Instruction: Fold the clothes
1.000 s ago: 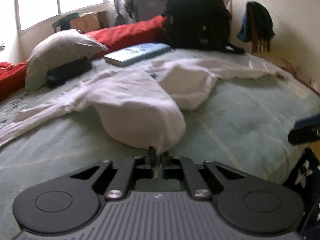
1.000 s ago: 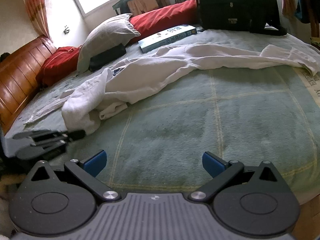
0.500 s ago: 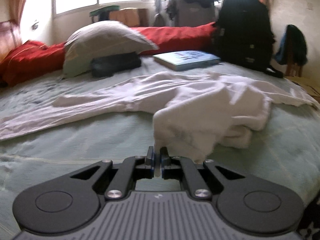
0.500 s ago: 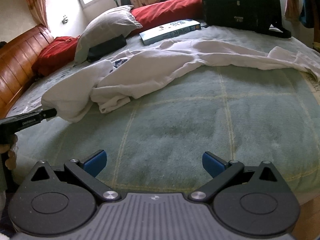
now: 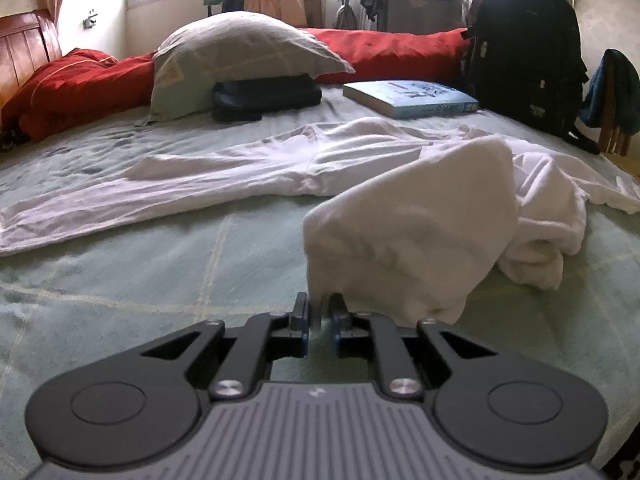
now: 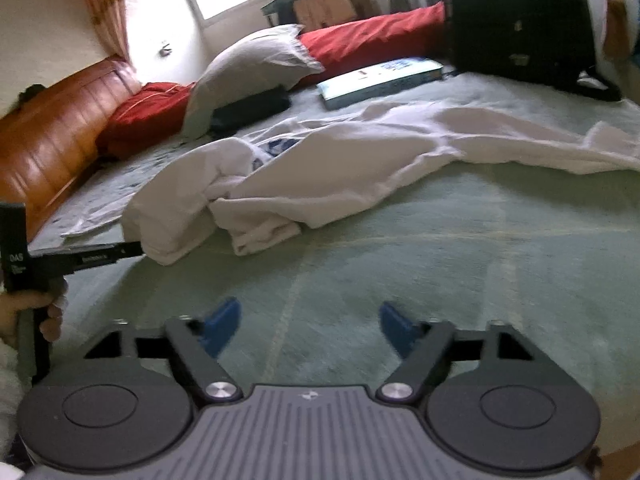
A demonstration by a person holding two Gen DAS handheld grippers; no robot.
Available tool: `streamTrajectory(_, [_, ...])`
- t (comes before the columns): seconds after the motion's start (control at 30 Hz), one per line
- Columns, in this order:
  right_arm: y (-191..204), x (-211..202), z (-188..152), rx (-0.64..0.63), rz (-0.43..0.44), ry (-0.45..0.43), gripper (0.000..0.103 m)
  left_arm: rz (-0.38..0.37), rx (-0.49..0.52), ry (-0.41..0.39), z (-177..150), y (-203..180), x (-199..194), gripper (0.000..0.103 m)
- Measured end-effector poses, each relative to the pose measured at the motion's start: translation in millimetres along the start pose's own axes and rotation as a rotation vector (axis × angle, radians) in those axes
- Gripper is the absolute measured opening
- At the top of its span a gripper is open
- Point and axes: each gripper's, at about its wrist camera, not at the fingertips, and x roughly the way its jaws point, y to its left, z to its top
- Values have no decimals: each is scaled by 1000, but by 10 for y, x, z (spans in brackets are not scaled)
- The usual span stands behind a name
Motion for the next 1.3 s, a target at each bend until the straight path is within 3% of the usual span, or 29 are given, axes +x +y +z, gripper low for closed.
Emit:
streamTrajectory(0.2, [-41, 292, 153, 29, 56, 21, 66, -24, -10, 20, -70, 83, -39, 13])
streamTrajectory(0.27, [-17, 355, 204, 29, 89, 24, 66, -40, -6, 20, -85, 106, -93, 20])
streamTrajectory(0.4, [109, 549, 298, -24, 132, 43, 66, -90, 22, 12, -102, 114, -167, 46])
streamTrajectory(0.5, [198, 714, 350, -72, 139, 59, 66, -87, 35, -33, -72, 121, -160, 51])
streamTrajectory(0.73, [434, 1008, 447, -198, 120, 62, 67, -170, 30, -14, 58, 106, 100, 55])
streamTrajectory(0.87, [510, 1174, 458, -267, 73, 36, 66, -212, 1, -5, 85, 104, 210, 45])
streamTrajectory(0.9, [528, 1208, 457, -289, 54, 24, 60, -232, -12, -8, 85, 114, 209, 24])
streamTrajectory(0.97, [539, 1195, 461, -312, 38, 10, 39, -272, -27, -14, 90, 119, 187, 5])
streamTrajectory(1.0, [533, 1178, 468, -314, 39, 9, 30, -279, -24, -22, 90, 110, 162, 4])
streamTrajectory(1.13, [465, 1000, 508, -286, 49, -7, 21, -286, -19, -45, 124, 87, 26, 2])
streamTrajectory(1.3, [422, 669, 525, -248, 69, -38, 17, -278, -20, -66, 140, 75, -258, 1])
